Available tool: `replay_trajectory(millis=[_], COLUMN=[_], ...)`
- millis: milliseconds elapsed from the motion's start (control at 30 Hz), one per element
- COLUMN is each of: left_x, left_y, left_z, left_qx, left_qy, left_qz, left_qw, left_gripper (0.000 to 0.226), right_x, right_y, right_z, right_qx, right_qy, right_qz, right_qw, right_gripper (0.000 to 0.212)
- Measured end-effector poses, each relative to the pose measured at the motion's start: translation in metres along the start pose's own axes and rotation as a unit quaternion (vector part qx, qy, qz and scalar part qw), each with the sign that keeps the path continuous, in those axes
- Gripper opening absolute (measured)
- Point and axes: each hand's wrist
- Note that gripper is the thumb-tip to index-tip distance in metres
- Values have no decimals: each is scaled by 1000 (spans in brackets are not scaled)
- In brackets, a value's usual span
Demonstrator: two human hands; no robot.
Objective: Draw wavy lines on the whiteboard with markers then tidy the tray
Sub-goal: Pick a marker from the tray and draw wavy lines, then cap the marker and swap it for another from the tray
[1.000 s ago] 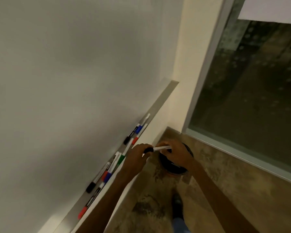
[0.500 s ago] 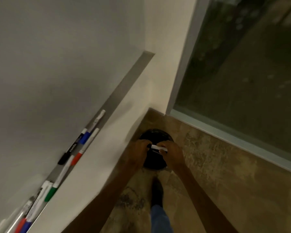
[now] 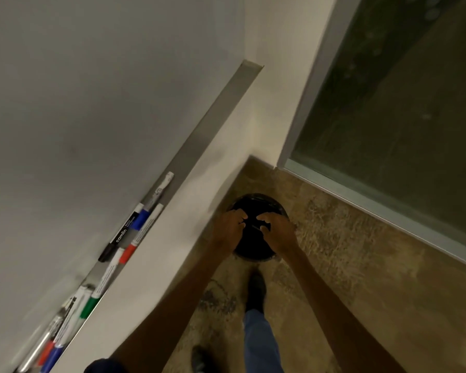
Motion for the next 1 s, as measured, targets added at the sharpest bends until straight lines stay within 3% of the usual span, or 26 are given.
replay_trajectory(millis=[233,367,600,800,1000], left_x=[63,118,232,328,395], left_y=[-28,-69,-136,-163,-157], left_z=[3,-13,-58,-115,-176], left_qx=[115,180,188,156,51], left_qy=[-65,-85,-73,-128,-180], left_qz=[133,295,465,512,469], left_qw=[982,935,862,835,863], left_gripper=[21,11,20,23,27], right_x=[31,58,109,173,224], right_y=[-4,6,55,110,148], right_z=[-87,-158,-264,-329,-354], right_qx=[-97,-126,-54,-3,63], right_qy=[-71,-116,-289,-381,-453], right_qz=[72,50,33,-11,-45], right_qw=[990,984,955,924,888], right_gripper=[20,19,18,22,22])
Point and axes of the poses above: each hand's wrist, its own x-axis away from the middle knuckle, its own y-axis out of the palm, z = x × y, and after that the axes turned 10 degrees about x, right-handed
